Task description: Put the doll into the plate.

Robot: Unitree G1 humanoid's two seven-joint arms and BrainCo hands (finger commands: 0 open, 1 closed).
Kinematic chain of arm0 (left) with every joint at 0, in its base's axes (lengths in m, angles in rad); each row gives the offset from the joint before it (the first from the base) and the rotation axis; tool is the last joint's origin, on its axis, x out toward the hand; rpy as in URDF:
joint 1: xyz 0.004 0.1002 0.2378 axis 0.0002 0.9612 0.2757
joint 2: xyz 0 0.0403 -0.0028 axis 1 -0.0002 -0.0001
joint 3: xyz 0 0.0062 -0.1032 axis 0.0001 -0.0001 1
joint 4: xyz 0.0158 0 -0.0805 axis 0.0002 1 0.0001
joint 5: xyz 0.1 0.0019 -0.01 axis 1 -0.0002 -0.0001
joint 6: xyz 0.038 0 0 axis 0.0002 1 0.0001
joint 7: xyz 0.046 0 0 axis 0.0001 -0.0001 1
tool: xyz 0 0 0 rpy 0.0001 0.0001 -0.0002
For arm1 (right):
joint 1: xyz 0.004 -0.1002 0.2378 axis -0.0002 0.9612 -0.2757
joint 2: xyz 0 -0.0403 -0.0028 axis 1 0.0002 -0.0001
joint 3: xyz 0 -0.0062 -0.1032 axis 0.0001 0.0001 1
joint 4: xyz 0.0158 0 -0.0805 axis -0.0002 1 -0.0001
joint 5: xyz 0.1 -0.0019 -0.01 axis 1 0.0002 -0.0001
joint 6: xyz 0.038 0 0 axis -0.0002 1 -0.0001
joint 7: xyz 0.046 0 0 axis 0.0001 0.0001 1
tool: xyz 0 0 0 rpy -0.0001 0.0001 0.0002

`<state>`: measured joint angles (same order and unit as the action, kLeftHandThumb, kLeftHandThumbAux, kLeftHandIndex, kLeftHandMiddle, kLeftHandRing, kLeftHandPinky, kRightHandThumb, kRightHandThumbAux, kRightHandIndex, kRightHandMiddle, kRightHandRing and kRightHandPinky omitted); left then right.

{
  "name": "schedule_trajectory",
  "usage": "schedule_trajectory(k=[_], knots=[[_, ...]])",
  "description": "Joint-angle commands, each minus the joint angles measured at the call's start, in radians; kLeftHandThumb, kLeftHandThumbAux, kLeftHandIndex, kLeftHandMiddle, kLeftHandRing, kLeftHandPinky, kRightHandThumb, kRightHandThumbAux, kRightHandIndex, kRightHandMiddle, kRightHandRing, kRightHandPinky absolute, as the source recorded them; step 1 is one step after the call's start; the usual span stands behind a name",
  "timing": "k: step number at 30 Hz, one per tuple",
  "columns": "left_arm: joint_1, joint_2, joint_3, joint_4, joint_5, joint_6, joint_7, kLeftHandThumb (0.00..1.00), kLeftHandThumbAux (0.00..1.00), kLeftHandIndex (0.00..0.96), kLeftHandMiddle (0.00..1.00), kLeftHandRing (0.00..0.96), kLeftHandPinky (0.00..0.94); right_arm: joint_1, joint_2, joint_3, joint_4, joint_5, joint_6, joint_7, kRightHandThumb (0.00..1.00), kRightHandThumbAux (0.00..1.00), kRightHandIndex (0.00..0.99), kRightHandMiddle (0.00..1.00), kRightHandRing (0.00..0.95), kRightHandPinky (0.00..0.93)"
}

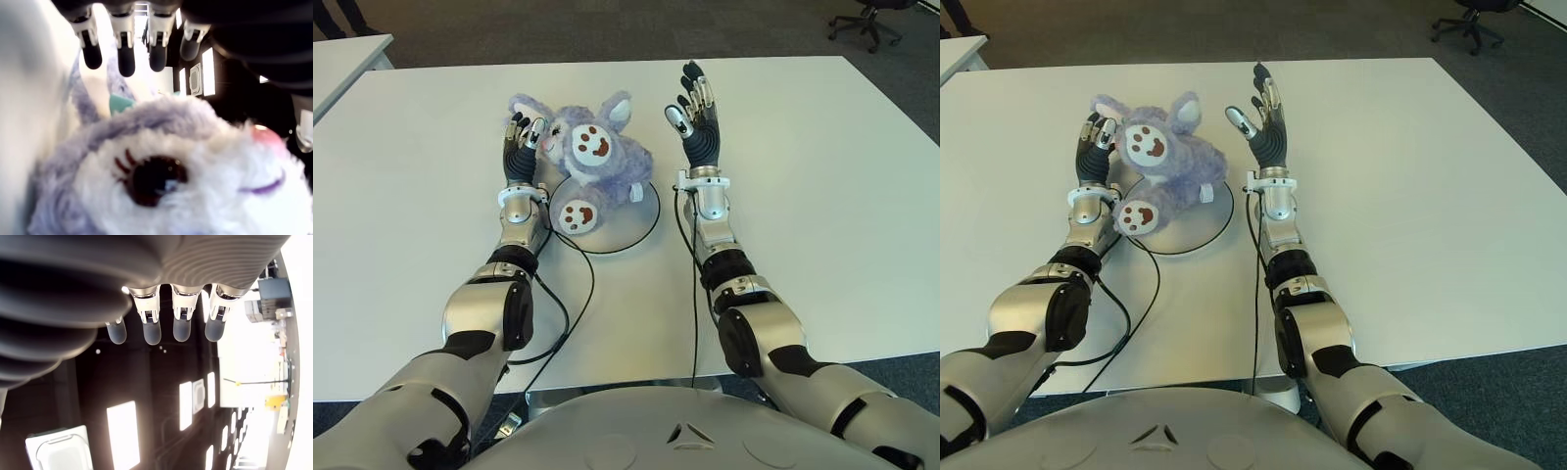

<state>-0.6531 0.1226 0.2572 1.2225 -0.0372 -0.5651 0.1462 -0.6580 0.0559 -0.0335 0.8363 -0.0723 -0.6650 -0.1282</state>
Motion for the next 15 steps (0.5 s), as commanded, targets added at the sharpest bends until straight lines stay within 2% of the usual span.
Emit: schedule_trajectory(k=[1,5,8,15], knots=[[0.117,-0.02,-0.001,0.077,0.003,0.036,-0.015,0.0,0.396,0.0,0.106,0.112,0.101,-0.053,-0.028,-0.02,0.131,0.005,-0.001,-0.004,0.0,0.483,0.0,0.0,0.0,0.0],[0.119,-0.017,-0.003,0.077,0.005,0.029,-0.016,0.0,0.392,0.0,0.104,0.108,0.09,-0.088,-0.046,-0.029,0.214,0.001,0.005,-0.009,0.0,0.475,0.0,0.0,0.0,0.0],[0.119,-0.015,-0.001,0.078,0.004,0.031,-0.016,0.0,0.388,0.0,0.105,0.115,0.133,-0.114,-0.049,-0.035,0.264,0.003,0.005,-0.009,0.0,0.463,0.0,0.0,0.0,0.0],[0.116,-0.014,0.009,0.078,-0.006,0.034,-0.015,0.0,0.386,0.0,0.116,0.129,0.131,-0.134,-0.047,-0.049,0.316,0.014,-0.001,-0.006,0.0,0.48,0.0,0.0,0.0,0.0]])
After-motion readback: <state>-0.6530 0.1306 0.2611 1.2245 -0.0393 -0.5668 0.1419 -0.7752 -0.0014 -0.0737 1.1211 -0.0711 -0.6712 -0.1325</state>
